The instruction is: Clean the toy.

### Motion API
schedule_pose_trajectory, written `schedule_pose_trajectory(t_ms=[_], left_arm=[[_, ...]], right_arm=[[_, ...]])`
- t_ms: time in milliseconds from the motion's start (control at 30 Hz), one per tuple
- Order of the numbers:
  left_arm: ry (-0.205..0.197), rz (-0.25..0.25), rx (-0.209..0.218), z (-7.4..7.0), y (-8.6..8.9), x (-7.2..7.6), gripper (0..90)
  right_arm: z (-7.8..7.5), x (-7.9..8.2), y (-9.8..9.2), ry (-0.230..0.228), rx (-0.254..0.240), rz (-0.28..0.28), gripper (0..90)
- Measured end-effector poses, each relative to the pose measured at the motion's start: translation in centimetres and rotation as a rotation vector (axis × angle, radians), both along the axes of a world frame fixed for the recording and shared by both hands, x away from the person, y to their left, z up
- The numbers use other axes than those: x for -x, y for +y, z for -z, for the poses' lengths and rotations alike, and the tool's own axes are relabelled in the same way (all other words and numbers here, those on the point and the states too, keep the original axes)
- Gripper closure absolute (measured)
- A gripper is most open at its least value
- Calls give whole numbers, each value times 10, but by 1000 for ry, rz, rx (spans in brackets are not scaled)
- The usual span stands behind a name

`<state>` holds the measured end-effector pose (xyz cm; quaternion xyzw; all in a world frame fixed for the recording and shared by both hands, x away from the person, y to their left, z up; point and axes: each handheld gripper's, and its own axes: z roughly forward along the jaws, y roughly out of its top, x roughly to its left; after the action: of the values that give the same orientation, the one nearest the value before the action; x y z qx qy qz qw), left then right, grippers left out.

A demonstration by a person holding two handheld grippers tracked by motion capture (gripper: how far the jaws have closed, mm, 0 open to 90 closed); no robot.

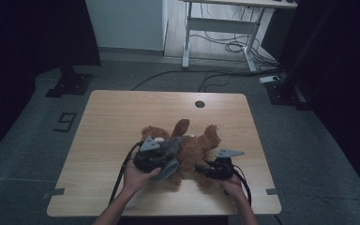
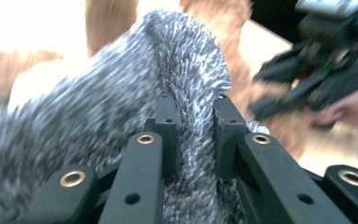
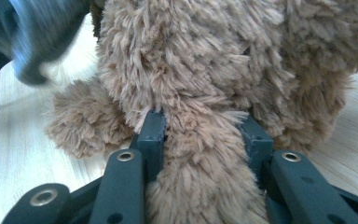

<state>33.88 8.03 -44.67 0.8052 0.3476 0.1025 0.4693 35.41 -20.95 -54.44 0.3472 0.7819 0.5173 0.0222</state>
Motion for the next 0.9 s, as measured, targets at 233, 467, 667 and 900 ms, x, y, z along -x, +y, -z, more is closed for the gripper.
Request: schedule_pose_trajectory(t_ms=[233, 467, 667, 900], left_arm=[[-22, 34, -102, -7, -68, -29, 750], [9, -7, -78, 5, -67, -40, 752], [-4, -83, -107, -1, -34, -43, 751], [-35, -169, -34, -21, 17, -47, 752]], right_arm=[[-2, 1, -1, -30, 24, 24, 649], [-1, -1, -9, -29, 19, 30, 669], [0, -1, -10, -29, 26, 22, 672], [0, -3, -11, -25, 21, 17, 672]])
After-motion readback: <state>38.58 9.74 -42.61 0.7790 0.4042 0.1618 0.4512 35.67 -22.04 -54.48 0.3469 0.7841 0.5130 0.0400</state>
